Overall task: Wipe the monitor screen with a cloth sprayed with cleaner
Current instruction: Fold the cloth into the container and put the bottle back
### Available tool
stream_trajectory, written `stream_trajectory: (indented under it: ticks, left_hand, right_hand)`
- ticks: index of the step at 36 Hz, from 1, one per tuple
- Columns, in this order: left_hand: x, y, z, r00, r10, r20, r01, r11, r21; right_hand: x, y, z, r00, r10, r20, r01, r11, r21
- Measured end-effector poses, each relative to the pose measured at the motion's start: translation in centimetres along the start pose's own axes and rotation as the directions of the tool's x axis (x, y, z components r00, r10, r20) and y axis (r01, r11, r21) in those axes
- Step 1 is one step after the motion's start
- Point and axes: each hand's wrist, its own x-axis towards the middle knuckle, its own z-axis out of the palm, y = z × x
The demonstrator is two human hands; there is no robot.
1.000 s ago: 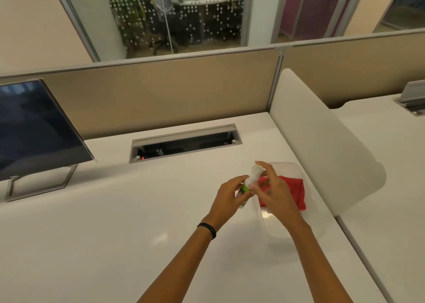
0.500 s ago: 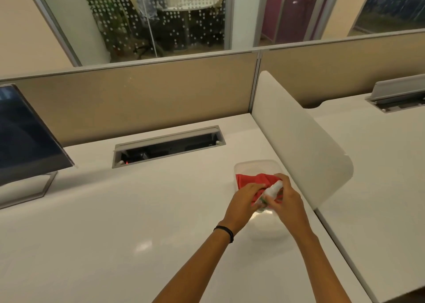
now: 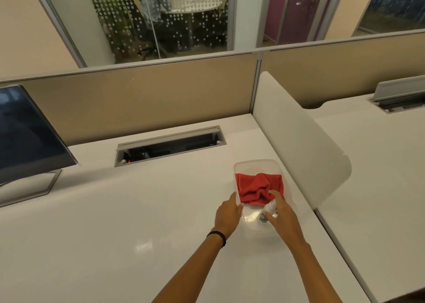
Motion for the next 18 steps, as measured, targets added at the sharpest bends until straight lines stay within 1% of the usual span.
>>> stream_trajectory:
  ticks: [4, 8, 12, 14, 18]
  left_hand:
    - [0.12, -0.05, 0.05, 0.999, -0.032, 0.022, 0.034, 0.996, -0.082]
    - [0.09, -0.11, 0.03, 0.999, -0.037, 0.032, 0.04, 0.993, -0.112]
    - [-0.05, -0.04, -0.14, 0.998, -0.062, 0.034, 0.065, 0.989, -0.133]
    - [-0.24, 0.01, -0.21, 0.996, -0.075, 0.058, 0.082, 0.989, -0.126]
    - [-0.84, -0.54, -0.37, 0.996, -0.058, 0.072, 0.059, 0.998, -0.02]
  right_hand:
    - [-0.13, 0.01, 0.01, 1.0, -0.023, -0.003, 0.023, 1.0, 0.001]
    - [0.06, 0.15, 0.26, 0.999, -0.037, 0.038, 0.037, 0.999, -0.003]
    - [0.2, 0.24, 0.42, 0.997, -0.028, 0.079, 0.032, 0.998, -0.055]
    - [0.07, 0.32, 0.34, 0.995, -0.038, 0.093, 0.044, 0.997, -0.059]
    - [-0.21, -0.16, -0.01, 0.995, -0.045, 0.092, 0.048, 0.998, -0.03]
